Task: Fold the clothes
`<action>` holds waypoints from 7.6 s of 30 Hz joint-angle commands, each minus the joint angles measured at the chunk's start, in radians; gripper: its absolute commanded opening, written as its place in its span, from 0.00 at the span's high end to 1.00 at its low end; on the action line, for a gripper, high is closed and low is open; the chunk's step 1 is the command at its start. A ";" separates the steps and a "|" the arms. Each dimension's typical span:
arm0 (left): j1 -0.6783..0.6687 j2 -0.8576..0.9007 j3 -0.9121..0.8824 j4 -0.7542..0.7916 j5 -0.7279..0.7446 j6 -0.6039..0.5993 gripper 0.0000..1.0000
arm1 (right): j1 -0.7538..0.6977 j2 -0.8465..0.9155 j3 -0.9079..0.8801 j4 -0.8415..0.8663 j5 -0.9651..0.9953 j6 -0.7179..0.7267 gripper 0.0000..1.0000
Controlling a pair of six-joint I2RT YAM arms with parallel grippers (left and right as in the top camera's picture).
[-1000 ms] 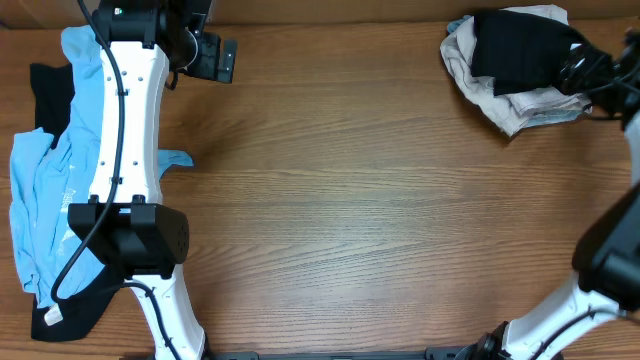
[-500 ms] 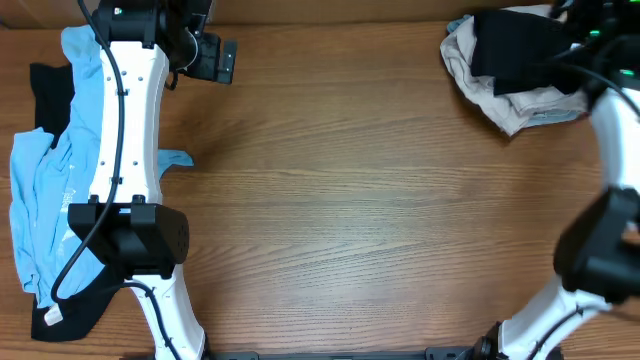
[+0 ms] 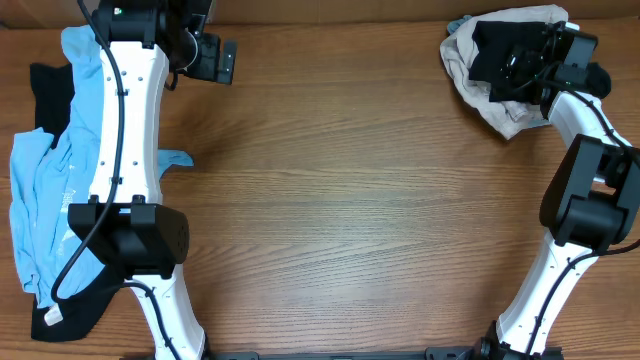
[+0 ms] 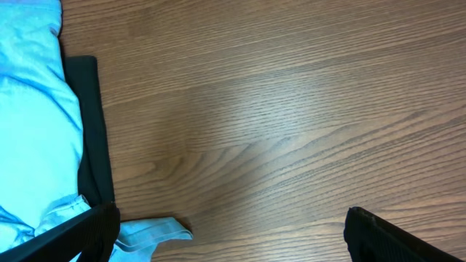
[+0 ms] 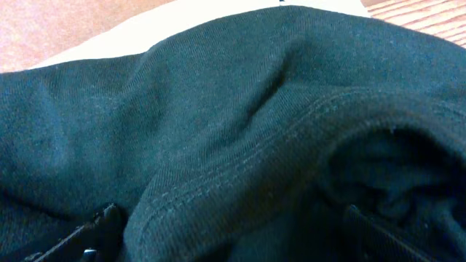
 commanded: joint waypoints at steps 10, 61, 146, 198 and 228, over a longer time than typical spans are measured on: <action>0.000 0.006 -0.005 0.001 0.001 -0.017 0.00 | -0.004 -0.573 0.081 -0.130 -0.060 0.038 0.00; 0.000 0.006 -0.005 0.001 0.001 -0.018 0.00 | 0.103 -1.819 -0.662 -0.172 -0.216 0.015 0.00; -0.080 -0.748 -0.227 0.320 0.039 0.005 0.00 | 0.298 -2.328 -1.725 0.095 -0.145 0.014 0.00; -0.004 -2.124 -2.337 1.246 0.053 -0.084 0.00 | 0.298 -2.328 -1.725 0.094 -0.145 0.014 0.00; -0.004 -2.121 -2.337 1.246 0.053 -0.084 0.00 | 0.298 -2.328 -1.725 0.094 -0.145 0.014 0.00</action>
